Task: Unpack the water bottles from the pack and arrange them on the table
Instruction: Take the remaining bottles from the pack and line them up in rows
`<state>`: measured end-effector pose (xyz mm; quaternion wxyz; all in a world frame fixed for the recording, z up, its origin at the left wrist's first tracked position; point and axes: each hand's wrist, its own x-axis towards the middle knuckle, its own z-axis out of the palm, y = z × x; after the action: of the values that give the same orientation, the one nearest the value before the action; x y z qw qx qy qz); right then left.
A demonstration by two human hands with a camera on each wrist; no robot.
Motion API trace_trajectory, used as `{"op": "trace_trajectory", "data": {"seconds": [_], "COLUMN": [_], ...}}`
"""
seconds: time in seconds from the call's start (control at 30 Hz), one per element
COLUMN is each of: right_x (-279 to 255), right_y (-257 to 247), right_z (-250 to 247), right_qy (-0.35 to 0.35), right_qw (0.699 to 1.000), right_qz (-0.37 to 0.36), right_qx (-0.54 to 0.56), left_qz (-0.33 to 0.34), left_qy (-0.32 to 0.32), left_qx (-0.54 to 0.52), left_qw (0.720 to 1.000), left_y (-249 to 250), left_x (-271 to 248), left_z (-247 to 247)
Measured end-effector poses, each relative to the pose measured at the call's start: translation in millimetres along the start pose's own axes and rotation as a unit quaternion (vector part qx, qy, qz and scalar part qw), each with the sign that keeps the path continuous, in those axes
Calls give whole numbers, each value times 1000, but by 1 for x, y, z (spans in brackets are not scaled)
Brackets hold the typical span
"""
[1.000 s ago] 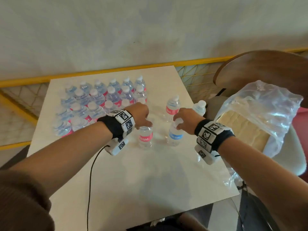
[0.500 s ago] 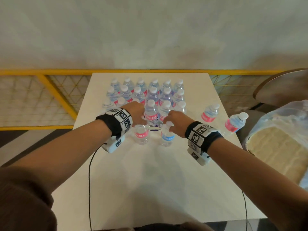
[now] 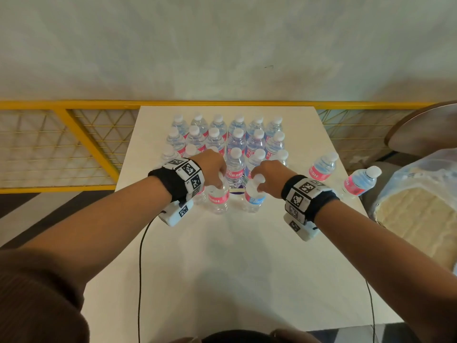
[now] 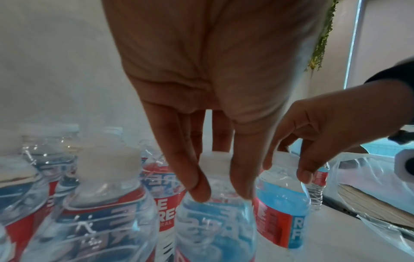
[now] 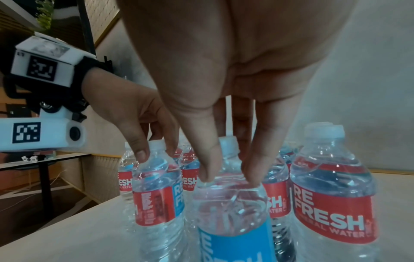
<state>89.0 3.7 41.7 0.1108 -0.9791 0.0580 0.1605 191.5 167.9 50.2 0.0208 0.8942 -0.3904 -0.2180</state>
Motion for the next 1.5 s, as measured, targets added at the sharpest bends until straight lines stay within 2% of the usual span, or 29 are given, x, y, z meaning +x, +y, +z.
{"op": "trace_trajectory", "data": {"seconds": [0.17, 0.3, 0.6, 1.0, 1.23, 1.4, 1.5], "right_x": [9, 15, 25, 28, 25, 25, 30], "right_y": [-10, -16, -22, -28, -29, -31, -33], "right_z": [3, 1, -5, -7, -10, -8, -6], "right_qy": [10, 2, 10, -15, -7, 5, 1], "right_qw": [999, 1000, 1000, 1000, 999, 1000, 1000], "right_qz": [-30, -14, 3, 4, -37, 22, 19], "right_qx": [-4, 12, 13, 1, -17, -15, -24], "left_qz": [-8, -14, 7, -7, 4, -2, -6], "left_qy": [34, 50, 18, 41, 33, 44, 42], "left_qx": [-12, -13, -1, -18, -28, -32, -36], "left_qw": [999, 999, 1000, 999, 999, 999, 998], "left_y": [-4, -6, -12, -4, -4, -8, -9], "left_x": [-1, 2, 5, 3, 6, 6, 6], "left_z": [2, 5, 3, -4, -1, 2, 2]}}
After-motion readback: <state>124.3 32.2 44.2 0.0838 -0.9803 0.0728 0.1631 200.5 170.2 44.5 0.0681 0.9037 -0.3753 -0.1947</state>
